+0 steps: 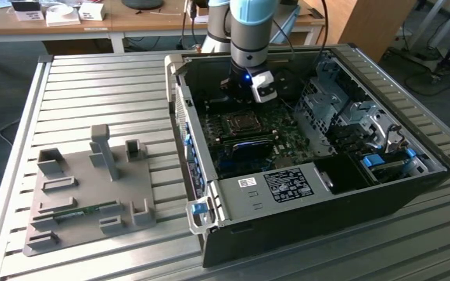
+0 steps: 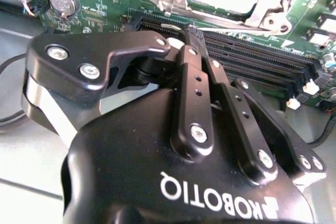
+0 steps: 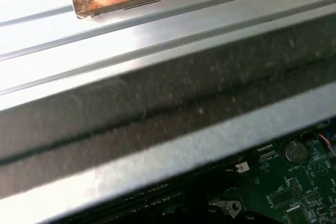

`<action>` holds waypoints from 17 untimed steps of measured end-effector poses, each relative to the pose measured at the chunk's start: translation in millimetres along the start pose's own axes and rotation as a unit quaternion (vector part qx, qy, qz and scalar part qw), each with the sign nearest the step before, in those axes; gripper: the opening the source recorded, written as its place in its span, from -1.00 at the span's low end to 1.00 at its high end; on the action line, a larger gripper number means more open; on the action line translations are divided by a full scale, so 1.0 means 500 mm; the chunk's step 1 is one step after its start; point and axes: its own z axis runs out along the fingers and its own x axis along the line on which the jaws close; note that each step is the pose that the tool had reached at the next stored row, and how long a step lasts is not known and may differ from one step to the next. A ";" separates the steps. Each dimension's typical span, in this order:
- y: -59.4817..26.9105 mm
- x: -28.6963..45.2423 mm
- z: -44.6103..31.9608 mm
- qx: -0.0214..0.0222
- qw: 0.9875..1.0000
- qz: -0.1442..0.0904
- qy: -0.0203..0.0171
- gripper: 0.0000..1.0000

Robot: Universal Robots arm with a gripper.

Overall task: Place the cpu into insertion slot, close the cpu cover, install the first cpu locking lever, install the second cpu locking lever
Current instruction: 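Install the first cpu locking lever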

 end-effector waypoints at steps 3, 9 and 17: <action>0.001 0.000 0.000 0.000 1.000 0.002 -0.001 -0.79; 0.002 0.001 0.000 0.000 1.000 0.005 -0.001 -0.79; 0.000 0.000 0.001 0.004 1.000 0.004 -0.004 -0.79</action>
